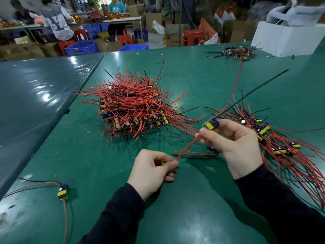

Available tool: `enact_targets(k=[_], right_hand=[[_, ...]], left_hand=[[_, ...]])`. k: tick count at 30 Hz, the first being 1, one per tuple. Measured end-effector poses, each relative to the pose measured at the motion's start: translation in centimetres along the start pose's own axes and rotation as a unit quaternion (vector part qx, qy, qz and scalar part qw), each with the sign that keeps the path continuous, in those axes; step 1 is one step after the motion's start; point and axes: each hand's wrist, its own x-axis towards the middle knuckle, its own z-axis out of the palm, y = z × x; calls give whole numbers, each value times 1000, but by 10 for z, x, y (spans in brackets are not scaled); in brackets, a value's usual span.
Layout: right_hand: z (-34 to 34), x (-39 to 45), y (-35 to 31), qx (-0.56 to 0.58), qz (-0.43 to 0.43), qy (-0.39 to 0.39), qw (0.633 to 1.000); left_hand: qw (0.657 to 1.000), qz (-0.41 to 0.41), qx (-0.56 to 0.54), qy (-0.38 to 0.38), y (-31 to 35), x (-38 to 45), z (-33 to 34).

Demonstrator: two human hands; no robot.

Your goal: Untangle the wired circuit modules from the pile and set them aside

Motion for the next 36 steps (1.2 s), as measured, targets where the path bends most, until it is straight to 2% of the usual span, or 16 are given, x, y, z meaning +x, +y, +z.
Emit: enact_targets(k=[3, 8, 11, 13, 17, 19, 21, 24, 26, 32, 36], right_hand=[[0, 0, 1, -5, -2, 17, 1000], [9, -15, -1, -4, -39, -78, 996], [6, -11, -4, 0, -48, -32, 998], [5, -10, -4, 4, -49, -10, 999], [12, -20, 0, -7, -59, -67, 996], [10, -15, 0, 14, -43, -50, 998], [4, -6, -1, 45, -9, -10, 999], [0, -1, 1, 51, 47, 20, 997], [1, -2, 5, 42, 70, 14, 997], [1, -1, 2, 43, 116, -21, 992], [4, -7, 6, 41, 171, -69, 982]], left_hand=[[1000, -1, 25, 11, 0, 2, 1], [999, 16, 26, 44, -2, 5, 3], [999, 20, 11, 39, -5, 3, 2], [998, 28, 40, 45, -7, 4, 1], [995, 39, 75, 50, -3, 3, 1], [998, 25, 54, -6, 0, -1, -3], [991, 7, 27, -128, 6, -7, -6], [952, 6, 9, -306, 15, -17, -8], [938, 12, 8, -347, 19, -20, -10], [942, 65, 61, -324, 22, -20, -14], [968, 27, -10, -249, 21, -14, -11]])
